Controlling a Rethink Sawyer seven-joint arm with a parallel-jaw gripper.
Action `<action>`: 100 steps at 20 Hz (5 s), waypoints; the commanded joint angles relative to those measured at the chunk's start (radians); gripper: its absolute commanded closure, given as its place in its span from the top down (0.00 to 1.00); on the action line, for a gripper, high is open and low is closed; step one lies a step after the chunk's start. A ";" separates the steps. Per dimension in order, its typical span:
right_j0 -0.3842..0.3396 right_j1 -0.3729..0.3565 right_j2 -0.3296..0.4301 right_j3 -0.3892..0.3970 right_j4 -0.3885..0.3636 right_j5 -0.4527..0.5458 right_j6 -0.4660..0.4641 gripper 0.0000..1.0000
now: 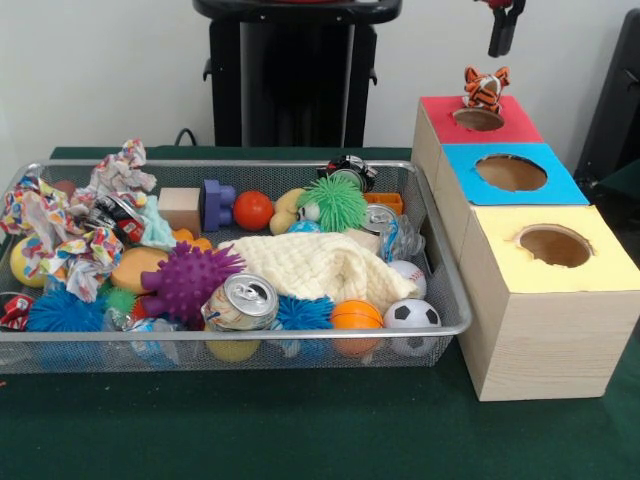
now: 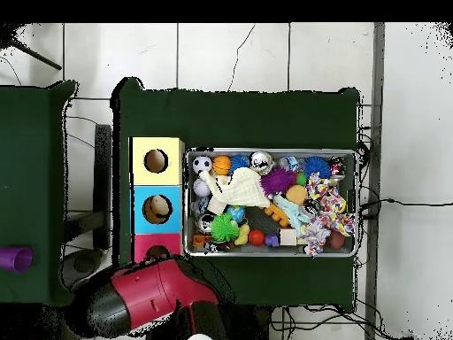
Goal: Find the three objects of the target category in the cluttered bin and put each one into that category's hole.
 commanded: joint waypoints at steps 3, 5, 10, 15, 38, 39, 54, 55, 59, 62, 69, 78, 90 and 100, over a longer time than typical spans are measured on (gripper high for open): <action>-0.053 0.023 0.006 0.058 -0.026 -0.021 0.070 1.00; -0.049 0.019 0.003 0.056 -0.027 -0.020 0.076 1.00; -0.058 0.024 0.015 0.053 -0.019 -0.020 0.070 1.00; -0.051 0.023 0.012 0.041 -0.025 0.000 0.074 1.00; -0.034 0.216 -0.014 0.001 -0.060 -0.142 0.119 1.00; -0.036 0.224 -0.011 0.003 -0.057 -0.148 0.119 1.00; -0.026 0.275 -0.009 0.021 -0.061 -0.240 0.119 0.00; -0.024 0.274 -0.010 0.018 -0.062 -0.236 0.117 0.00; -0.024 0.277 -0.008 0.006 -0.061 -0.224 0.111 0.00; -0.027 0.272 -0.007 0.013 -0.061 -0.231 0.112 0.00; -0.037 0.232 0.010 -0.026 -0.053 -0.148 0.070 0.00; 0.013 0.359 0.000 -0.241 -0.083 -0.069 0.034 0.00; 0.017 0.406 0.017 -0.328 -0.124 -0.053 0.035 0.00; -0.028 0.421 0.049 -0.422 -0.178 0.036 -0.067 0.00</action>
